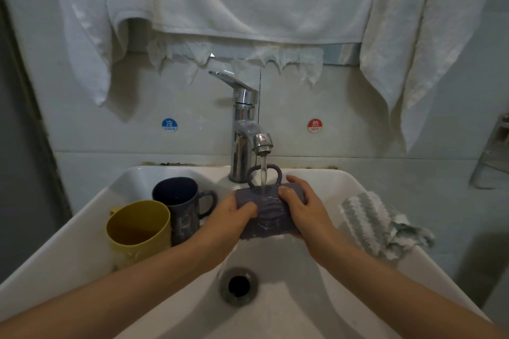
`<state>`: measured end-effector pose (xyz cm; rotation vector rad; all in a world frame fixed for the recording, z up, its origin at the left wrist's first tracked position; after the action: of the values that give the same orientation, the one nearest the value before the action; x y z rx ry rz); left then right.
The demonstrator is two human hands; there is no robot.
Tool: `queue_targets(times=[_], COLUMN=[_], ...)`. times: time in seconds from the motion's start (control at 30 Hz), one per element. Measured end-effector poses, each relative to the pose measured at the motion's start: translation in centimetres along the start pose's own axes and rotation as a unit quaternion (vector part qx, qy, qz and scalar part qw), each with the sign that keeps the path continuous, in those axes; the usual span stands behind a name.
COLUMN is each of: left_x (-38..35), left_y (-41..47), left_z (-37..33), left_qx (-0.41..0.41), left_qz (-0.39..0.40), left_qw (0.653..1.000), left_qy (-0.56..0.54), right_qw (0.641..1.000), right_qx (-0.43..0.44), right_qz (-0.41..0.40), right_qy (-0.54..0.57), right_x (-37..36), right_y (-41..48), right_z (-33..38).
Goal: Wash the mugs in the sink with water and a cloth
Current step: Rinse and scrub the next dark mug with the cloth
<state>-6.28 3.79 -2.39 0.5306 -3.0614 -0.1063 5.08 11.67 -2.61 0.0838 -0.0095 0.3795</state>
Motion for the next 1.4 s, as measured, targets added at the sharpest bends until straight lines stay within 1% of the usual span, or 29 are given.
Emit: queue_targets(times=[0.17,0.27,0.37,0.43,0.5,0.63,0.8,0.9,1.07,1.13,1.27,1.4], left_x=[0.5,0.6,0.2,0.2,0.3,0.3,0.7,0.7,0.3,0.6,0.2,-0.1], left_y=[0.2,0.6,0.5,0.5,0.8,0.5,1.0,0.8,0.6,0.8,0.8,0.7], left_z=[-0.5,0.0,0.2,0.5,0.9,0.7,0.7,0.4,0.4,0.6,0.6,0.8], left_qx=[0.006,0.034,0.049,0.056,0.05,0.033,0.061,0.05,0.044,0.053,0.069,0.062], left_qz=[-0.007,-0.012,0.027,0.018,0.017,0.038,-0.033,-0.018,-0.03,-0.033,-0.004,-0.033], left_qw=[1.0,0.999,0.998,0.997,0.997,0.998,0.997,0.998,0.999,0.998,0.997,0.997], left_qy=[0.005,0.002,-0.03,-0.054,-0.063,-0.034,-0.022,-0.019,0.015,0.003,-0.035,0.014], right_qw=[0.999,1.0,1.0,1.0,1.0,1.0,1.0,1.0,1.0,1.0,1.0,1.0], right_qx=[0.029,0.004,-0.024,-0.03,-0.026,-0.023,-0.013,-0.008,0.0,-0.007,-0.02,-0.015], right_qz=[-0.001,0.001,0.002,0.0,0.002,0.005,0.014,0.007,-0.006,-0.009,-0.013,-0.016], right_qy=[-0.022,-0.016,-0.005,-0.001,-0.004,-0.003,-0.011,-0.009,-0.026,-0.022,-0.017,-0.011], right_x=[-0.2,-0.1,0.1,0.1,0.1,0.0,-0.3,-0.3,-0.2,-0.1,0.2,0.1], right_y=[0.0,0.0,0.2,0.2,0.2,0.0,-0.1,0.0,0.2,0.2,0.3,0.4], right_z=[0.2,0.0,-0.3,-0.5,-0.6,-0.6,-0.6,-0.7,-0.7,-0.7,-0.9,-1.0])
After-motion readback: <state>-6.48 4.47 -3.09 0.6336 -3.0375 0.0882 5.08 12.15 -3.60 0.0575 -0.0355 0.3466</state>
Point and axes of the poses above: each hand's wrist, its own y-axis towards the middle knuckle, its own x-axis out of the back of the hand, z = x × y, the point moved 3 cm from there along y, towards the middle knuckle, and after that the axes turned 2 degrees about y, right-handed, at the moved point
